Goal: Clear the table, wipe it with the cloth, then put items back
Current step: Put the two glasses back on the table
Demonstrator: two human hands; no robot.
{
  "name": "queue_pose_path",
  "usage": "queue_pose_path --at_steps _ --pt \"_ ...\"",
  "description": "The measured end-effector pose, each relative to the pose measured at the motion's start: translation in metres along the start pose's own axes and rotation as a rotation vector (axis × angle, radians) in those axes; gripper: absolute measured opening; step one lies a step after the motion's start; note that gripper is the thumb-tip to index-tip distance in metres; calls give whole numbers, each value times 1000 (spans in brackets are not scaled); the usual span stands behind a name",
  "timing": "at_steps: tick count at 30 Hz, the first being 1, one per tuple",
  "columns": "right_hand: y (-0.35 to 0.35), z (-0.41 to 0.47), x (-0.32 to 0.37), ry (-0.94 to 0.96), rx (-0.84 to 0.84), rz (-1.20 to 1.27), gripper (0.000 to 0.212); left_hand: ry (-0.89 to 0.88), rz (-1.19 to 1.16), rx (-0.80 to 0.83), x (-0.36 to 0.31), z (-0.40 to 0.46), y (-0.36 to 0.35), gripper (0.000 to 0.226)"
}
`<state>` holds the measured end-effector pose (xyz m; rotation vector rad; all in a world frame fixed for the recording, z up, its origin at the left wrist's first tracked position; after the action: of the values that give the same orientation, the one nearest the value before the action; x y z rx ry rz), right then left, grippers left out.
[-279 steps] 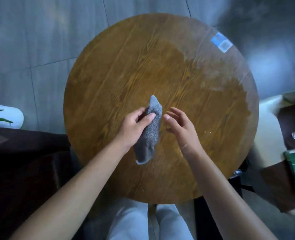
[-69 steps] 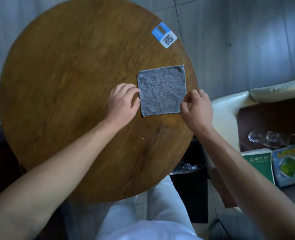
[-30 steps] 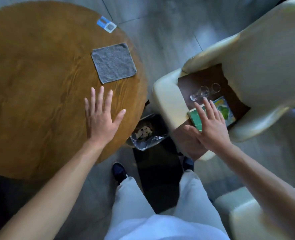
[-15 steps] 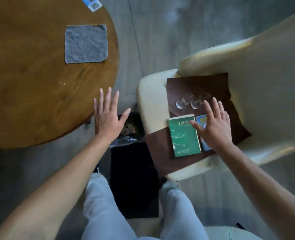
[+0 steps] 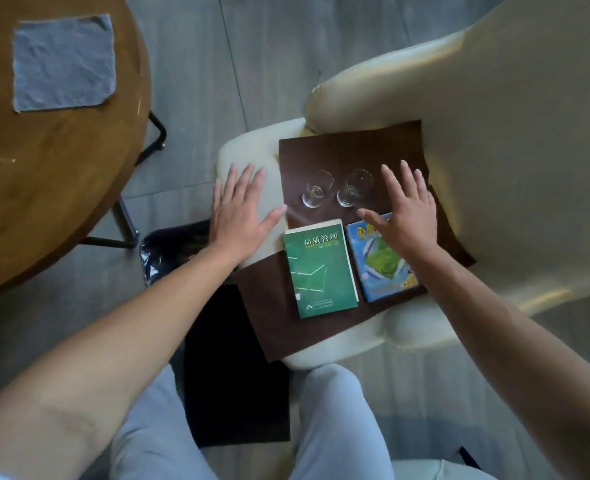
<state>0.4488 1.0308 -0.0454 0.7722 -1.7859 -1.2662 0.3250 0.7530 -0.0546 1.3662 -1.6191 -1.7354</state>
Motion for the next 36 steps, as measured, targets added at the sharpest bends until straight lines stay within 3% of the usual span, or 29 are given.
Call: queue_pose_path --at_steps 5,12,18,25,36 --pt "-29 34 -25 -11 30 101 105 -4 -294 155 -36 25 -49 100" --pt "-75 72 -30 90 145 186 103 143 -240 139 -42 50 -91 102" --pt "-89 88 -41 86 135 287 107 237 -315 126 -54 68 -113 103" --pt "-103 91 -36 103 185 406 90 257 -311 106 -59 95 -127 74" --pt "-110 82 -23 107 211 491 72 257 -400 119 -45 91 -126 73"
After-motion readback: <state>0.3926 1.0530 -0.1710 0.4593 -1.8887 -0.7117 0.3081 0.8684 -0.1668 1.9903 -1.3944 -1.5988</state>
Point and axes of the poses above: each hand's wrist, its own z-axis towards the middle knuckle, its own y-axis out of the back of the hand, x = y × z, the point moved 8 cm from there along z, towards the middle knuckle, and after that the axes turned 2 degrees about -x, right-handed, at the moved point
